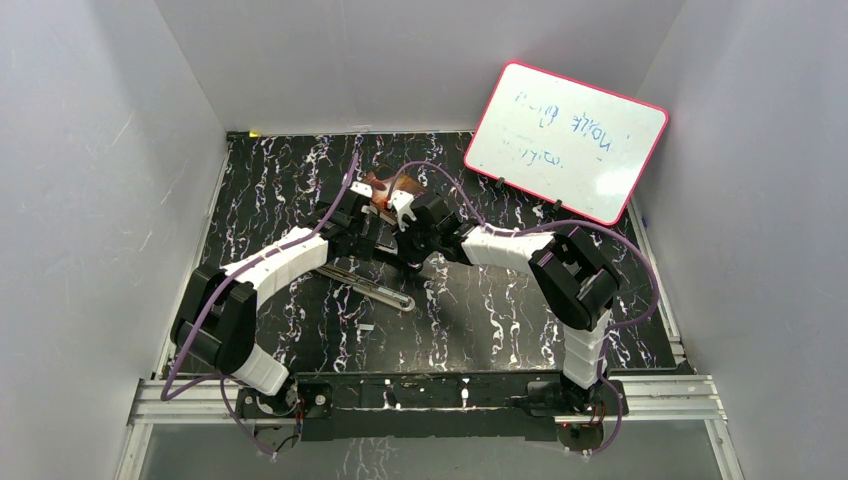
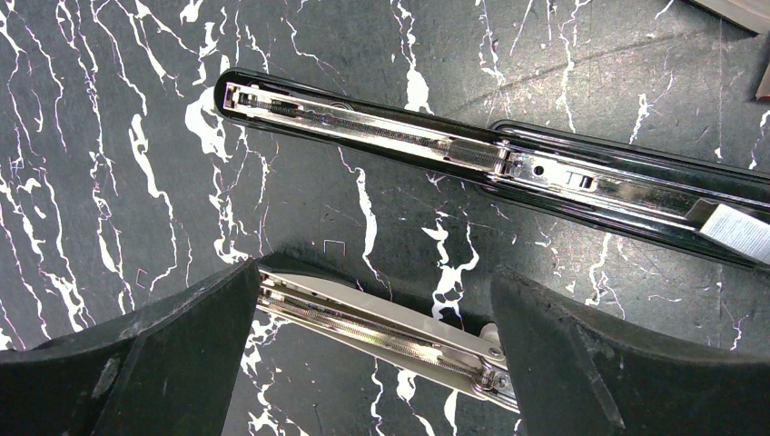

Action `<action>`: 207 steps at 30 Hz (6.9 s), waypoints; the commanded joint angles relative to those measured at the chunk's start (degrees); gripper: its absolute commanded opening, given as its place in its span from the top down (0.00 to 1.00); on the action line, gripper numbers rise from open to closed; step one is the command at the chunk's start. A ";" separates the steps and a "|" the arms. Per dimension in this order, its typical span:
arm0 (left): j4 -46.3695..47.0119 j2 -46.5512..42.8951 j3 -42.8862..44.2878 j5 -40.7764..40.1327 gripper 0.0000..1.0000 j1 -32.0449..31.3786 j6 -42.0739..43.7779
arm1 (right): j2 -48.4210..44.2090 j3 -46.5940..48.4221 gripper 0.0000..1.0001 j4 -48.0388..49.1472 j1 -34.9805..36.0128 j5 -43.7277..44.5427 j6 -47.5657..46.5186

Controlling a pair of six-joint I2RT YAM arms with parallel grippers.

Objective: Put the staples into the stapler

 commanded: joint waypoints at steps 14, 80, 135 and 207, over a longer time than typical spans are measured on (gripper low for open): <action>-0.39 -2.55 -0.50 -1.20 0.02 -0.23 0.46 | -0.83 1.76 1.00 -3.80 2.46 -0.50 -5.99; -0.22 -2.82 -0.62 -1.64 0.02 -0.29 0.73 | -4.34 -1.90 1.00 6.72 4.31 5.97 15.20; -0.13 -3.16 -0.90 -2.51 0.02 -0.62 1.21 | -2.51 -1.05 1.00 -5.56 4.46 13.91 7.04; 0.05 -3.62 -1.39 -3.31 0.02 -0.64 1.76 | 0.48 5.80 1.00 -6.30 -0.11 -2.65 -2.55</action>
